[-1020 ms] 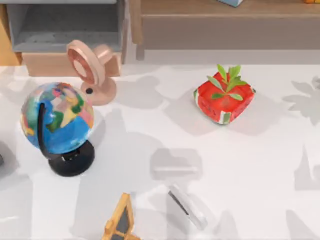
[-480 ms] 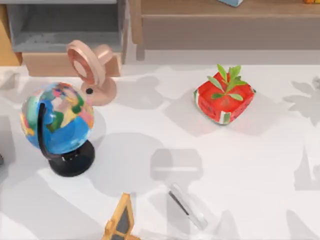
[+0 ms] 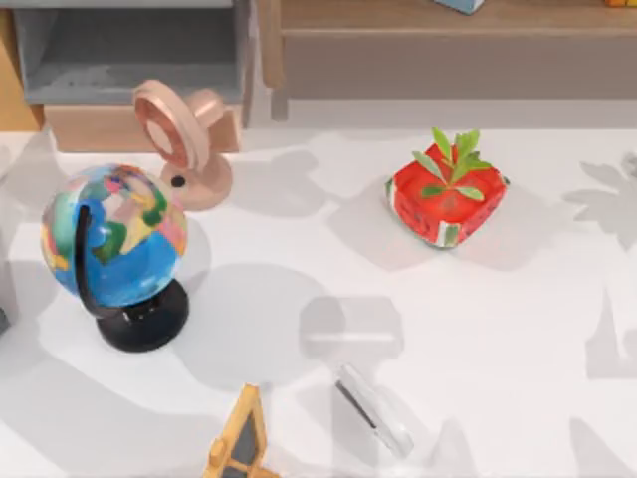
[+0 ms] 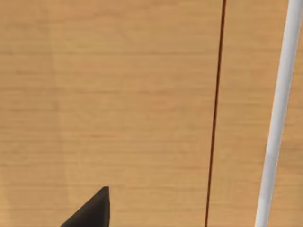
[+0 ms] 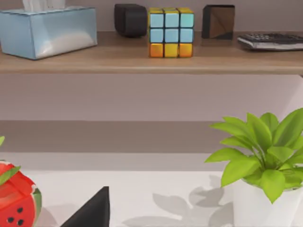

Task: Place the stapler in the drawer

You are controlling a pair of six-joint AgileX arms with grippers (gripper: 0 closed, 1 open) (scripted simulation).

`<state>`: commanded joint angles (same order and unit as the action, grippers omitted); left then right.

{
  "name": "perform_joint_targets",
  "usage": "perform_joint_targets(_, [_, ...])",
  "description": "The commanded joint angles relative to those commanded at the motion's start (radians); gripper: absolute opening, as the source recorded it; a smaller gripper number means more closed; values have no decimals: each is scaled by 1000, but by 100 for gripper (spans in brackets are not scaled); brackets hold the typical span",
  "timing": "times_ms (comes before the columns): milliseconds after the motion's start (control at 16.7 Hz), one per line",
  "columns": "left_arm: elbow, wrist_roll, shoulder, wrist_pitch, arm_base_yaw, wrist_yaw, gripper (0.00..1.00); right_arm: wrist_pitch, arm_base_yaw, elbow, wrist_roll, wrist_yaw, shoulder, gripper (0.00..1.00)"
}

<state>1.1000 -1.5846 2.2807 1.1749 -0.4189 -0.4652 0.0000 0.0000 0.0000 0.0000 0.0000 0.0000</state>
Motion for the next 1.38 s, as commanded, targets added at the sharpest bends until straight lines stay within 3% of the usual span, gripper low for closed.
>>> perform_joint_targets(780, [115,1,54,-60,25,25,100,0,0,0,0,0,0,100])
perform_joint_targets(1380, [115,1,54,-60,25,25,25,0,0,0,0,0,0,100])
